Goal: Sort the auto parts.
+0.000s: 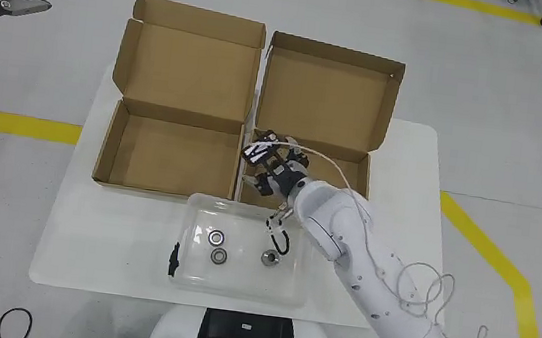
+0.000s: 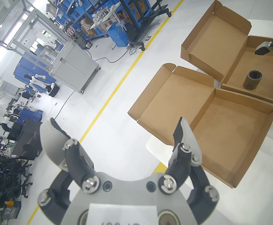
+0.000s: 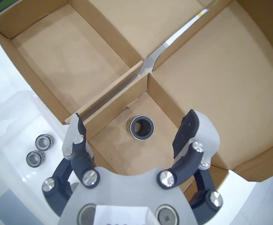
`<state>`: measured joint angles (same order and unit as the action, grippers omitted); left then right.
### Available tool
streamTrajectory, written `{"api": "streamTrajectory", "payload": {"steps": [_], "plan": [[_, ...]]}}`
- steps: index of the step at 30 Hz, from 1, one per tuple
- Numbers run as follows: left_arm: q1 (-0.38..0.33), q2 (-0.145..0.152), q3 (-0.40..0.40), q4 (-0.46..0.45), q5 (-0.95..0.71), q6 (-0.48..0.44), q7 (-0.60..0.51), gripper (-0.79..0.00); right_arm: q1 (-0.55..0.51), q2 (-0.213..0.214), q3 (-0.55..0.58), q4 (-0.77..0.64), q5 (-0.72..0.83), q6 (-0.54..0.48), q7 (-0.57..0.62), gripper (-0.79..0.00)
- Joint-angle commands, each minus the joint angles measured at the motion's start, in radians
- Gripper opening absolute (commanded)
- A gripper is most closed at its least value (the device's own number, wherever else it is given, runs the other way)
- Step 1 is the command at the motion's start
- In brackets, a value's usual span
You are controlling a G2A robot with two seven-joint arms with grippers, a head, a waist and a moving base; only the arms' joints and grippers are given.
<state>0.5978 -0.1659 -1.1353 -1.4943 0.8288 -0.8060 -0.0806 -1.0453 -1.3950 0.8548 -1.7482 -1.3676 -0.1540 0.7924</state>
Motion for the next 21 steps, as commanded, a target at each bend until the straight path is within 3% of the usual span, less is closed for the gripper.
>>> {"api": "streamTrajectory", "payload": {"steps": [1, 8, 12, 14, 18, 21], "plan": [[0.0, 0.0, 0.0, 0.0, 0.0, 0.0, 0.0, 0.0, -0.029, 0.007, 0.013, -0.075, -0.001, -0.043, -0.037, 0.0], [0.0, 0.0, 0.0, 0.0, 0.0, 0.0, 0.0, 0.0, -0.151, 0.045, 0.126, -0.202, 0.068, -0.288, -0.24, 0.0], [0.0, 0.0, 0.0, 0.0, 0.0, 0.0, 0.0, 0.0, -0.218, 0.067, 0.147, -0.248, 0.114, -0.481, -0.26, 0.0], [0.0, 0.0, 0.0, 0.0, 0.0, 0.0, 0.0, 0.0, -0.261, 0.079, 0.154, -0.266, 0.076, -0.52, -0.207, 0.0], [0.0, 0.0, 0.0, 0.0, 0.0, 0.0, 0.0, 0.0, -0.359, 0.094, 0.132, -0.319, -0.006, -0.48, -0.025, 0.0], [0.0, 0.0, 0.0, 0.0, 0.0, 0.0, 0.0, 0.0, -0.389, 0.102, 0.117, -0.329, -0.025, -0.507, -0.002, 0.0]]}}
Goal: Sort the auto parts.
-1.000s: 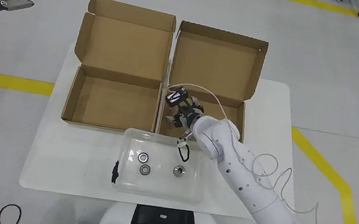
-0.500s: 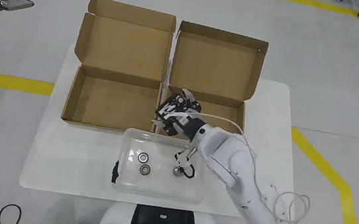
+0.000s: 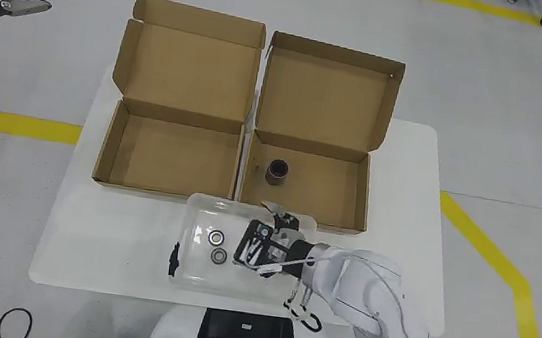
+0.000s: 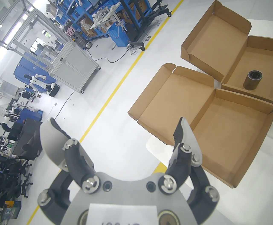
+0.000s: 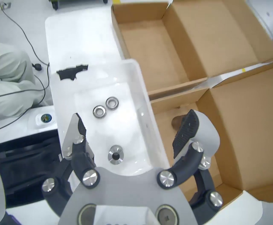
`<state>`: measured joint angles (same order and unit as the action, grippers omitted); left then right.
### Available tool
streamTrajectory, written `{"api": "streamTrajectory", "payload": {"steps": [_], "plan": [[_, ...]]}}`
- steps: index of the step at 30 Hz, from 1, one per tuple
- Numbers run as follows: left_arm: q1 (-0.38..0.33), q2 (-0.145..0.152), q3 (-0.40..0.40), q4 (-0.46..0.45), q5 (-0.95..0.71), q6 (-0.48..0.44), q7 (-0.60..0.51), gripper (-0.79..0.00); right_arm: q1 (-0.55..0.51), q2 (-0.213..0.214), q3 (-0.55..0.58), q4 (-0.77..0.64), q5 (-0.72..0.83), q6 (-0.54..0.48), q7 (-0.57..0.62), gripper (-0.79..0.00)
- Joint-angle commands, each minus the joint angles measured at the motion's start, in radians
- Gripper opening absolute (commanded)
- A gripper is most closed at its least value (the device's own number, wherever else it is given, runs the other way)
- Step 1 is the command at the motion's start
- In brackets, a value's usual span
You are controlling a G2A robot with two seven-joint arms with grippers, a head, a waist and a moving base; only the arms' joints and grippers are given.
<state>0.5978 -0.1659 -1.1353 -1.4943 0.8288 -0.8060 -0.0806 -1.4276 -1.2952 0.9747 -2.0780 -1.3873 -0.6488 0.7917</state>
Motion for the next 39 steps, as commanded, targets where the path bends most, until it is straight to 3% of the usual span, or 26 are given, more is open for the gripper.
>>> {"api": "streamTrajectory", "payload": {"steps": [1, 7, 11, 16, 24, 28, 33, 39], "plan": [[0.0, 0.0, 0.0, 0.0, 0.0, 0.0, 0.0, 0.0, -0.015, 0.005, -0.003, 0.005, -0.01, -0.02, -0.009, 0.0], [0.0, 0.0, 0.0, 0.0, 0.0, 0.0, 0.0, 0.0, -0.039, 0.02, 0.003, 0.05, -0.057, -0.067, -0.099, 0.0], [0.0, 0.0, 0.0, 0.0, 0.0, 0.0, 0.0, 0.0, -0.033, 0.025, -0.01, 0.086, -0.082, -0.077, -0.085, -0.049], [0.0, 0.0, 0.0, 0.0, 0.0, 0.0, 0.0, 0.0, 0.002, 0.022, -0.035, 0.139, -0.062, -0.058, 0.006, -0.012], [0.0, 0.0, 0.0, 0.0, 0.0, 0.0, 0.0, 0.0, 0.048, 0.02, -0.043, 0.2, 0.036, -0.011, 0.113, -0.031], [0.0, 0.0, 0.0, 0.0, 0.0, 0.0, 0.0, 0.0, 0.069, 0.019, -0.067, 0.218, 0.046, 0.0, 0.196, -0.058], [0.0, 0.0, 0.0, 0.0, 0.0, 0.0, 0.0, 0.0, 0.099, 0.016, -0.091, 0.245, 0.068, 0.02, 0.224, -0.172], [0.0, 0.0, 0.0, 0.0, 0.0, 0.0, 0.0, 0.0, 0.125, 0.014, -0.113, 0.294, 0.079, 0.045, 0.256, -0.16]]}}
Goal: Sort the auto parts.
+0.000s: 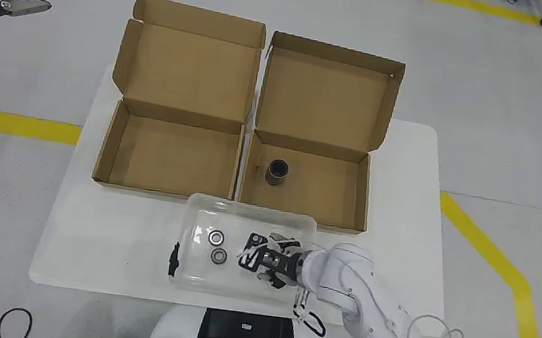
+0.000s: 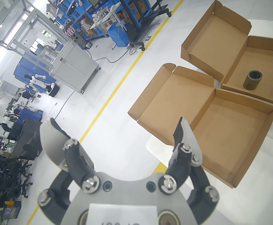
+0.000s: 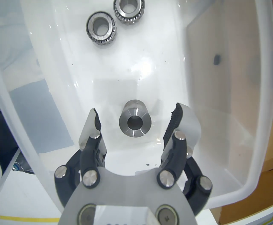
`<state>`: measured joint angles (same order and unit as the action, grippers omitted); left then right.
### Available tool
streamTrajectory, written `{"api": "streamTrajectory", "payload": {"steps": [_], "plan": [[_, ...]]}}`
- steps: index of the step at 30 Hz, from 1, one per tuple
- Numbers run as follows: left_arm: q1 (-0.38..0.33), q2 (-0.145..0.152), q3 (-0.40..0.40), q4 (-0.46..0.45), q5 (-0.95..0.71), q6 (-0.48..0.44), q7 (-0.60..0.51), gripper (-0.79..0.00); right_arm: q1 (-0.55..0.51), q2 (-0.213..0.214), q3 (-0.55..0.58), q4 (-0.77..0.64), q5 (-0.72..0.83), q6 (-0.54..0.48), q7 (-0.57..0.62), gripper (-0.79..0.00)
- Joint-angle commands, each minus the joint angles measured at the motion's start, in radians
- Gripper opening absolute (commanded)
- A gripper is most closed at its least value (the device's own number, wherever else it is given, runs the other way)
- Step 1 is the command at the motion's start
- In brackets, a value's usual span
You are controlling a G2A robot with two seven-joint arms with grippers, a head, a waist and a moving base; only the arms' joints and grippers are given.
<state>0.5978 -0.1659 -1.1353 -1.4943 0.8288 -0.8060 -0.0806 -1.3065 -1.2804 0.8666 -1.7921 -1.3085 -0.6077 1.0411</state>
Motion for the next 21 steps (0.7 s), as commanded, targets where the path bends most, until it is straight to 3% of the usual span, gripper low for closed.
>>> {"api": "streamTrajectory", "payload": {"steps": [1, 5, 7, 8, 12, 15, 16, 21], "plan": [[0.0, 0.0, 0.0, 0.0, 0.0, 0.0, 0.0, 0.0, 0.009, -0.001, -0.01, 0.015, 0.0, 0.008, 0.011, -0.166], [0.0, 0.0, 0.0, 0.0, 0.0, 0.0, 0.0, 0.0, 0.027, -0.002, -0.027, 0.035, 0.006, -0.003, 0.012, -0.191], [0.0, 0.0, 0.0, 0.0, 0.0, 0.0, 0.0, 0.0, 0.032, -0.001, -0.031, 0.041, 0.008, -0.003, 0.009, -0.305], [0.0, 0.0, 0.0, 0.0, 0.0, 0.0, 0.0, 0.0, 0.033, 0.0, -0.032, 0.043, 0.008, -0.003, 0.008, -0.403], [0.0, 0.0, 0.0, 0.0, 0.0, 0.0, 0.0, 0.0, 0.034, 0.003, -0.031, 0.049, 0.011, 0.001, 0.002, -0.474], [0.0, 0.0, 0.0, 0.0, 0.0, 0.0, 0.0, 0.0, 0.031, 0.006, -0.029, 0.047, 0.015, -0.004, -0.029, -0.656], [0.0, 0.0, 0.0, 0.0, 0.0, 0.0, 0.0, 0.0, 0.03, 0.008, -0.027, 0.051, 0.011, -0.007, -0.036, -0.785], [0.0, 0.0, 0.0, 0.0, 0.0, 0.0, 0.0, 0.0, 0.026, 0.014, -0.024, 0.044, 0.0, -0.007, -0.049, -0.785]]}}
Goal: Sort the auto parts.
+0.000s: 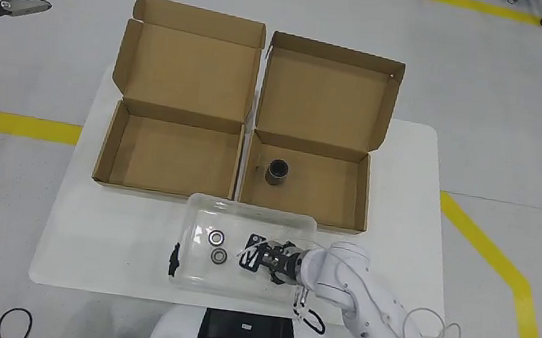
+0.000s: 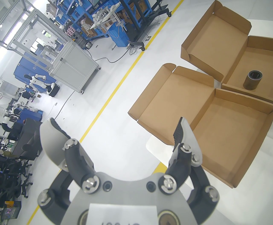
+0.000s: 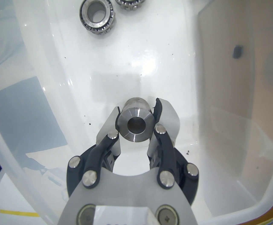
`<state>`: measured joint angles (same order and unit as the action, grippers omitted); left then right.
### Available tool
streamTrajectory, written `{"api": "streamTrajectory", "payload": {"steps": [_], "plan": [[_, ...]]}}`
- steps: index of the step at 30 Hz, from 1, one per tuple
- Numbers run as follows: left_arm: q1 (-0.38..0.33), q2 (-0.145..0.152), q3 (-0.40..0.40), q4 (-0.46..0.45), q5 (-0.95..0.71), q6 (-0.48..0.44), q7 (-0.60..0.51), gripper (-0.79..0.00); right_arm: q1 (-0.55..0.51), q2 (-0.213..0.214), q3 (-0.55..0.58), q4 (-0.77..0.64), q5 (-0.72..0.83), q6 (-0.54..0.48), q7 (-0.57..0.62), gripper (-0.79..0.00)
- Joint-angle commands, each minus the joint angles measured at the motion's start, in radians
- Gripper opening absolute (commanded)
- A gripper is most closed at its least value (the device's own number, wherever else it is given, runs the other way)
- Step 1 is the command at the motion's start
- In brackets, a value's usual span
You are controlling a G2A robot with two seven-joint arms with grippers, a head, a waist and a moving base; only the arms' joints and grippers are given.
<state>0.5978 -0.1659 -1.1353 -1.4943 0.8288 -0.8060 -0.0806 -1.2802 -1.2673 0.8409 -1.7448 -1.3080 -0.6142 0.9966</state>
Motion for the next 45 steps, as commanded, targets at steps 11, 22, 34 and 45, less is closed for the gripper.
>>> {"api": "streamTrajectory", "payload": {"steps": [11, 22, 34, 45], "plan": [[0.0, 0.0, 0.0, 0.0, 0.0, 0.0, 0.0, 0.0, -0.04, 0.025, 0.062, -0.089, -0.01, -0.087, -0.371, -0.785], [0.0, 0.0, 0.0, 0.0, 0.0, 0.0, 0.0, 0.0, -0.009, 0.026, 0.105, -0.106, 0.017, -0.085, -0.762, -0.785], [0.0, 0.0, 0.0, 0.0, 0.0, 0.0, 0.0, 0.0, 0.077, 0.014, 0.145, -0.201, 0.061, -0.01, -0.942, -0.785], [0.0, 0.0, 0.0, 0.0, 0.0, 0.0, 0.0, 0.0, 0.168, -0.002, 0.157, -0.202, 0.171, -0.009, -1.089, -0.785]]}}
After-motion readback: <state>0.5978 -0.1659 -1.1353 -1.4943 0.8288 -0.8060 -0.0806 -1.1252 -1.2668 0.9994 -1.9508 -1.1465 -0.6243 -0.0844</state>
